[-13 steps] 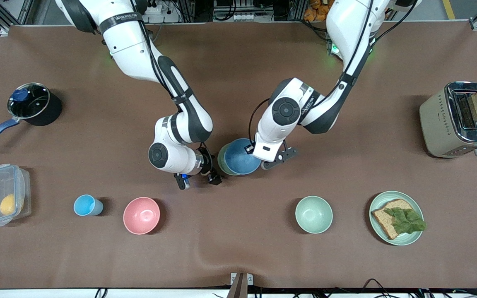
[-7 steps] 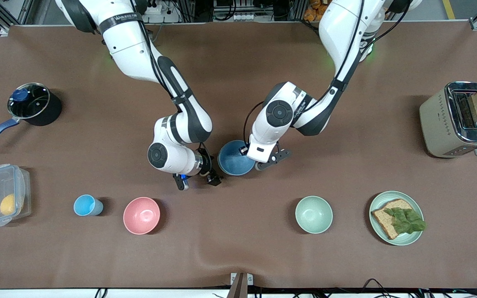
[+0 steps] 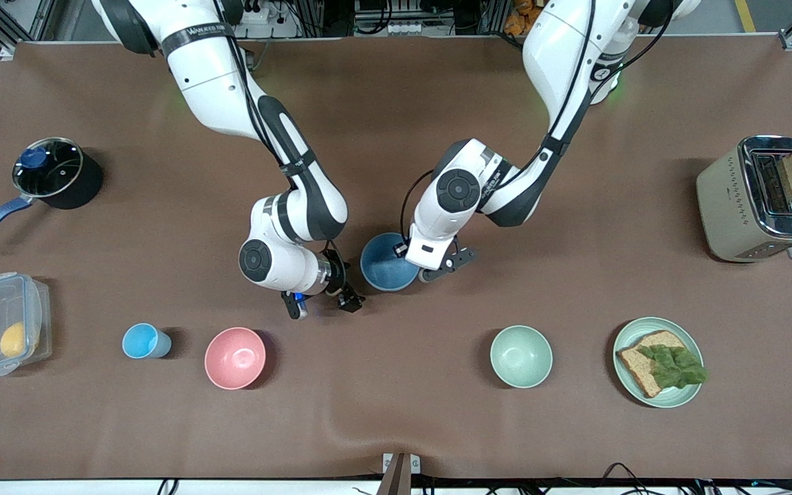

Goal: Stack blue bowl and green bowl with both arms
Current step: 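Lower the blue bowl into the green bowl with the left gripper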

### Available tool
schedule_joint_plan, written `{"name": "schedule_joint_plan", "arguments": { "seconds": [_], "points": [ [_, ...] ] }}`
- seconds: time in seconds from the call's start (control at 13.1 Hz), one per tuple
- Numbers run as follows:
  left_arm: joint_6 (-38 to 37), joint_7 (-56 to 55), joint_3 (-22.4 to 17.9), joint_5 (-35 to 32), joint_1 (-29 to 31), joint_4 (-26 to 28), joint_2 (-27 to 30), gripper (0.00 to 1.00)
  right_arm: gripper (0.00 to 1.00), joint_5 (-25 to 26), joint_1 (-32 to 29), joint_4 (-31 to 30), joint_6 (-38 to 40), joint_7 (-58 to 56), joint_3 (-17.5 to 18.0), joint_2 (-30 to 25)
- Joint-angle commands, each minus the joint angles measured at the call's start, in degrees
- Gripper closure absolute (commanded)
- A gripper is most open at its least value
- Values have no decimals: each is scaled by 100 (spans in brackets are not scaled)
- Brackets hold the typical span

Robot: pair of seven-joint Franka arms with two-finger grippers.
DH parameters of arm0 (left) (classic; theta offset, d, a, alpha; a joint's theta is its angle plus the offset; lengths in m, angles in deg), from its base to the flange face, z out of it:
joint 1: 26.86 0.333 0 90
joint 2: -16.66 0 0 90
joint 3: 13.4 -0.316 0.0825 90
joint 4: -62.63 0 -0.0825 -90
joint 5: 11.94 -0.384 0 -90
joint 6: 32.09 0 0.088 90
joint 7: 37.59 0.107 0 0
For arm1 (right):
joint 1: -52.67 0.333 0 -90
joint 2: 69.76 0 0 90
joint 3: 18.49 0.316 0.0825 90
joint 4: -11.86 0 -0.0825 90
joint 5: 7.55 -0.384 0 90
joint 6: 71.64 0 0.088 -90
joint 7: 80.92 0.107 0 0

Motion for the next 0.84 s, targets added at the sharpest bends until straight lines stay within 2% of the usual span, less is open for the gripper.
{"name": "schedule_joint_plan", "arguments": {
  "seconds": [0.0, 0.23, 0.3, 0.46, 0.53, 0.76],
  "points": [
    [108, -42, -48, 151, -98, -132, -115, 100, 0, 129, -40, -41, -56, -85, 27, -9],
    [117, -42, -48, 151, -98, -123, -141, 100, 0, 279, -40, -42, -47, -77, 27, -9],
    [126, -42, -48, 151, -107, -132, -159, 87, 0, 280, -40, -50, -47, -77, 27, -9],
    [126, -33, -48, 142, -98, -132, -168, 26, 0, 280, -32, -50, -56, -77, 27, -9],
    [126, -33, -48, 142, -107, -132, -159, 0, 0, 340, -32, -50, -56, -77, 27, -9],
    [126, -33, -56, 116, -46, -228, 7, 0, 0, 473, -32, -77, -56, -77, 27, -9]
  ]
}}
